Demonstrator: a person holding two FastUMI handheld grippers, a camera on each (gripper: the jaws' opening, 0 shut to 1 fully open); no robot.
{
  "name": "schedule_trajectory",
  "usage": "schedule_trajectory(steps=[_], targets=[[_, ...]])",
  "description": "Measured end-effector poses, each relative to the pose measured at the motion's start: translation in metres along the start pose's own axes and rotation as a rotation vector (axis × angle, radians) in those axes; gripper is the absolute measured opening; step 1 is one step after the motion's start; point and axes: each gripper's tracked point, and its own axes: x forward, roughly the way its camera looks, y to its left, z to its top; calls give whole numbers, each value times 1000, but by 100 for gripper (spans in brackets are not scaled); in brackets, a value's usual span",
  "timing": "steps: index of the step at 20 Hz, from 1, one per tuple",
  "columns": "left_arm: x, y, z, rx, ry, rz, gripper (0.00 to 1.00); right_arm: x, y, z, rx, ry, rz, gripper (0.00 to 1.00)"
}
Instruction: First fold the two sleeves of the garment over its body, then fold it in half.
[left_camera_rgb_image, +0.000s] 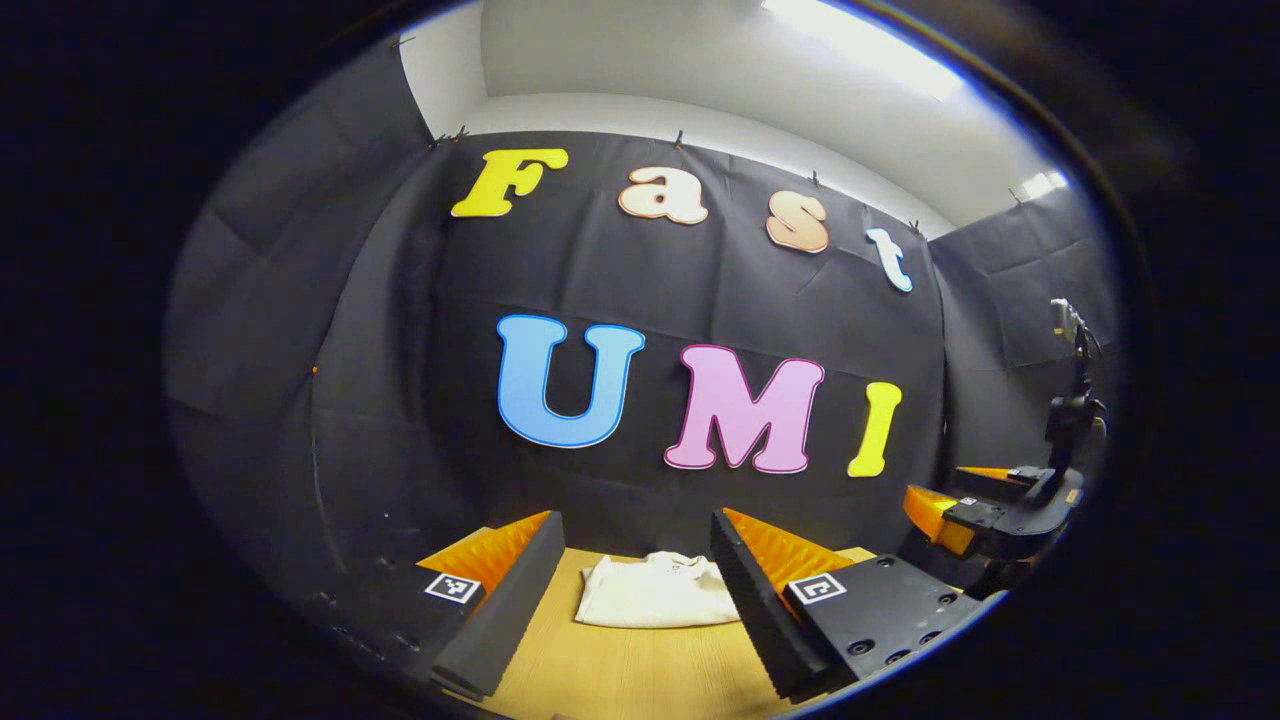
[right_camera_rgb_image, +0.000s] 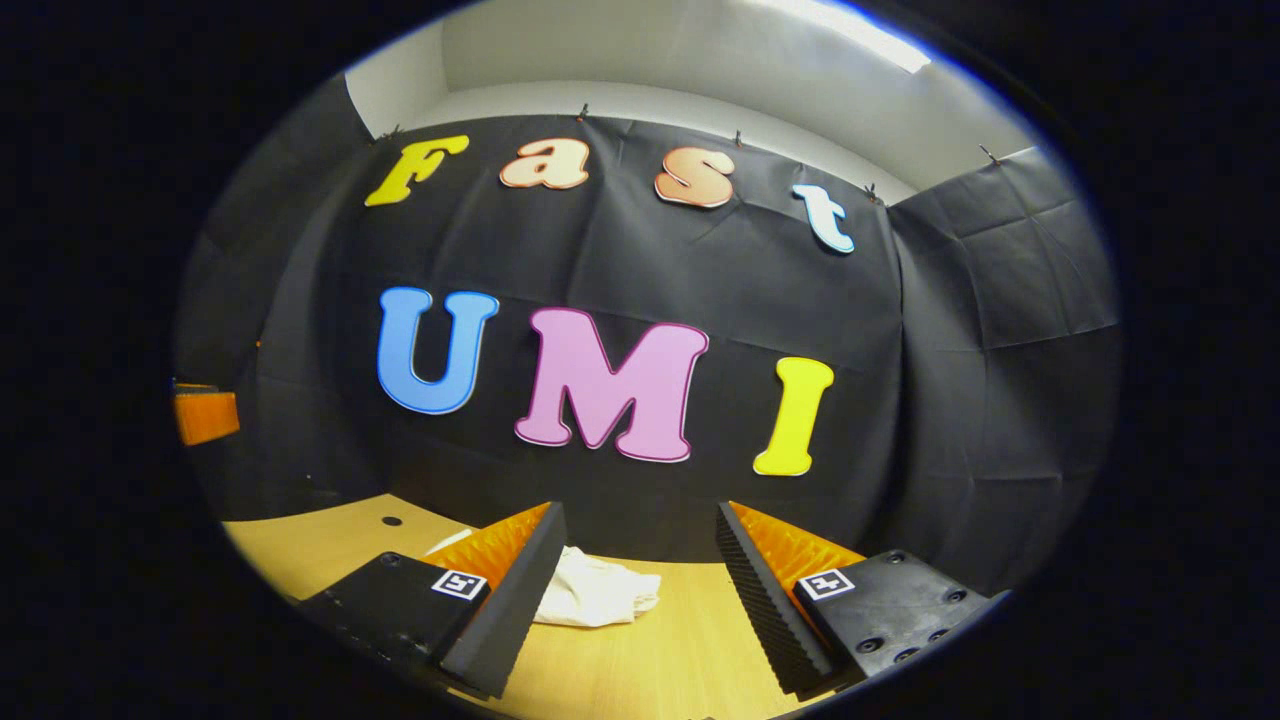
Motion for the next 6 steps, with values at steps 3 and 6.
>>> schedule_trajectory(steps=[3,6], targets=[[-10,2,6,80,-13,16,95,-19,10,11,10,-28,20,96],[-8,-5,19,64,-13,10,95,-23,25,14,7,-22,71,96]])
